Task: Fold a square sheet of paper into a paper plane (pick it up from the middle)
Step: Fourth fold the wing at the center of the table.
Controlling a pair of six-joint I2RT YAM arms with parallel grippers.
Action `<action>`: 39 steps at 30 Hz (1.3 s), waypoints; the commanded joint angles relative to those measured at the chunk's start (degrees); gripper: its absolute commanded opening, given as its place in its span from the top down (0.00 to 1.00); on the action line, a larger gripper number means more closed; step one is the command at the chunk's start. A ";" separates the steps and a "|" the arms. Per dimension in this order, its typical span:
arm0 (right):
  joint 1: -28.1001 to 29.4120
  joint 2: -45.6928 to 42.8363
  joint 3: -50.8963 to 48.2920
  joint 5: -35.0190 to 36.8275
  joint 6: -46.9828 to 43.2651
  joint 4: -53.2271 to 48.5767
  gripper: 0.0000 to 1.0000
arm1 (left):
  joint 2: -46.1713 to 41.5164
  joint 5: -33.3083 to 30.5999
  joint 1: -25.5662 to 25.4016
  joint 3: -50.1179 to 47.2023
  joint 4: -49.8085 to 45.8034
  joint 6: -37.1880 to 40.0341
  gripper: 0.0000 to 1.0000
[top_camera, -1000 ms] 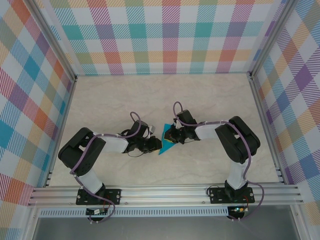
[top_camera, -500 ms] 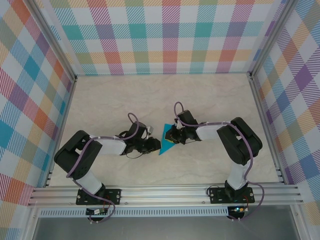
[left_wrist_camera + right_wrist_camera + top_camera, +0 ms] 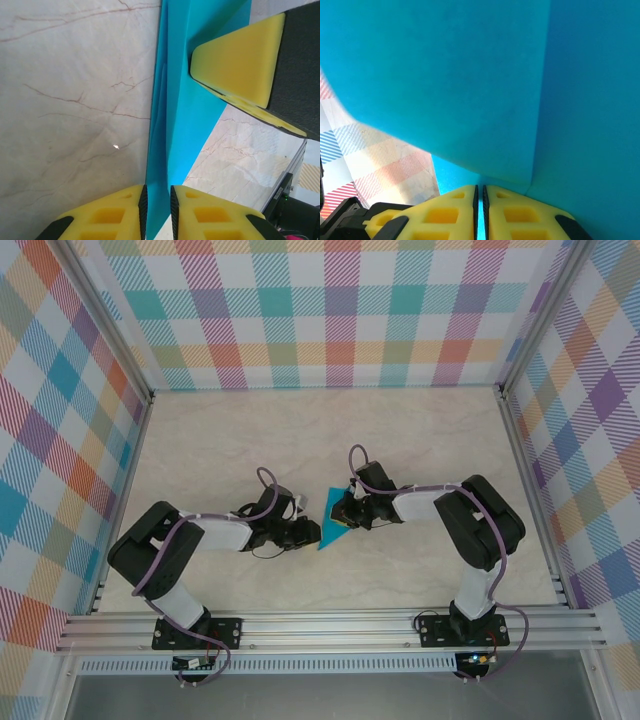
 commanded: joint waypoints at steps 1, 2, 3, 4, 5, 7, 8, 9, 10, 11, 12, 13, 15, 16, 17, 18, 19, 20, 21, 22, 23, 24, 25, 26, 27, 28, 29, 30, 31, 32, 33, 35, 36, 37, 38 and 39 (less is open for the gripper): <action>-0.16 -1.05 -0.78 0.55 0.57 -1.01 0.86 | 1.56 1.73 -0.59 1.38 -1.40 1.41 0.75; -0.16 -0.98 -0.79 0.55 0.51 -1.02 0.86 | 1.58 1.77 -0.60 1.32 -1.18 1.31 0.73; -0.16 -0.95 -0.79 0.55 0.55 -1.02 0.86 | 1.60 1.78 -0.68 1.21 -0.96 1.24 0.74; -0.16 -0.87 -0.79 0.55 0.55 -1.18 0.86 | 1.54 1.73 -0.69 1.28 -0.86 1.22 0.74; -0.16 -0.89 -0.66 0.59 0.53 -1.26 0.86 | 1.45 1.69 -0.75 1.38 -0.95 1.41 0.74; -0.16 -0.72 -0.77 0.55 0.57 -1.27 0.86 | 1.61 1.50 -0.91 2.02 -1.87 2.09 0.79; -0.09 -0.64 -0.71 0.50 0.54 -1.26 0.86 | 1.84 1.21 -0.90 2.31 -2.67 2.41 0.80; -0.16 -0.68 -0.69 0.51 0.51 -1.31 0.86 | 2.04 0.95 -0.93 2.58 -3.49 2.69 0.81; -0.16 -0.77 -0.65 0.55 0.50 -1.27 0.86 | 2.36 0.73 -0.95 2.74 -4.04 2.89 0.83; -0.16 -0.79 -0.70 0.63 0.56 -1.28 0.86 | 2.57 0.69 -0.95 2.79 -4.47 3.04 0.84; -0.16 -0.84 -0.70 0.72 0.66 -1.36 0.86 | 2.98 0.54 -0.95 2.96 -5.00 3.37 0.86; -0.16 -0.89 -0.65 0.72 0.67 -1.39 0.86 | 3.31 0.57 -1.02 3.07 -5.47 3.65 0.87; -0.16 -0.72 -0.43 0.72 0.53 -1.63 0.86 | 3.63 -0.14 -1.04 3.30 -6.96 4.11 0.91; -0.16 -0.63 -0.30 0.72 0.55 -1.72 0.86 | 3.56 -0.65 -1.04 3.18 -7.58 4.39 0.92; -0.11 -0.62 -0.35 0.81 0.55 -1.76 0.86 | 3.57 -0.95 -1.04 3.06 -7.95 4.54 0.92; -0.16 -0.62 -0.41 0.90 0.61 -1.81 0.86 | 3.64 -0.96 -1.04 2.94 -8.10 4.65 0.93; -0.15 -0.61 -0.43 1.06 0.66 -1.96 0.86 | 3.73 -0.75 -1.04 3.05 -8.32 4.81 0.93; -0.16 -0.62 -0.50 1.16 0.61 -1.95 0.86 | 3.90 -0.57 -1.04 3.13 -8.57 5.06 0.93; -0.14 -0.49 -0.42 1.21 0.62 -2.02 0.86 | 3.95 -0.63 -1.04 3.38 -9.11 5.37 0.93; -0.16 -0.53 -0.43 1.39 0.73 -2.28 0.86 | 3.75 -0.94 -1.03 3.64 -9.74 5.52 0.93; -0.15 -0.53 -0.46 1.57 0.65 -2.53 0.86 | 3.37 -1.40 -1.04 3.52 -9.87 5.38 0.91; -0.11 -0.61 -0.50 1.68 0.63 -2.77 0.86 | 2.50 -1.82 -1.04 3.49 -9.95 5.29 0.87; -0.16 -0.62 -0.57 1.85 0.66 -2.90 0.86 | 1.45 -2.44 -1.04 3.62 -10.65 5.35 0.85; -0.16 -0.65 -0.68 1.95 0.66 -2.90 0.86 | 0.41 -3.00 -1.03 3.92 -11.47 5.68 0.85; -0.16 -0.71 -0.68 2.19 0.66 -3.07 0.86 | -0.79 -3.94 -1.04 4.24 -12.33 5.70 0.81; -0.18 -0.69 -0.69 2.22 0.61 -3.12 0.86 | -1.94 -4.91 -0.99 4.56 -13.01 5.70 0.79; -0.16 -0.67 -0.70 2.30 0.66 -3.13 0.87 | -2.79 -5.21 -0.95 4.87 -13.00 5.70 0.79; -0.16 -0.62 -0.69 2.35 0.73 -3.20 0.86 | -3.42 -5.26 -0.95 5.39 -13.03 5.74 0.79; -0.11 -0.58 -0.76 2.47 0.75 -3.25 0.86 | -3.81 -5.75 -0.86 6.14 -13.51 5.70 0.79; -0.16 -0.62 -0.78 2.53 0.83 -3.23 0.86 | -3.90 -6.13 -0.78 6.86 -13.84 5.65 0.80; -0.20 -0.58 -0.87 2.57 0.85 -3.20 0.86 | -3.91 -6.48 -0.73 7.62 -13.92 5.70 0.80; -0.16 -0.62 -0.96 2.58 0.92 -3.12 0.86 | -3.57 -6.23 -0.69 8.83 -13.47 5.56 0.83; -0.16 -0.62 -0.95 2.64 0.92 -3.35 0.86 | -3.31 -5.43 -0.69 9.40 -13.11 5.31 0.84; -0.16 -0.62 -0.94 2.66 0.87 -3.38 0.86 | -3.05 -4.34 -0.68 9.77 -12.27 5.06 0.85; -0.16 -0.54 -0.95 2.66 0.86 -3.42 0.86 | -2.67 -3.21 -0.69 10.10 -11.46 4.70 0.86; -0.16 -0.45 -0.96 2.72 1.00 -3.55 0.86 | -2.30 -2.08 -0.62 10.22 -10.44 4.23 0.87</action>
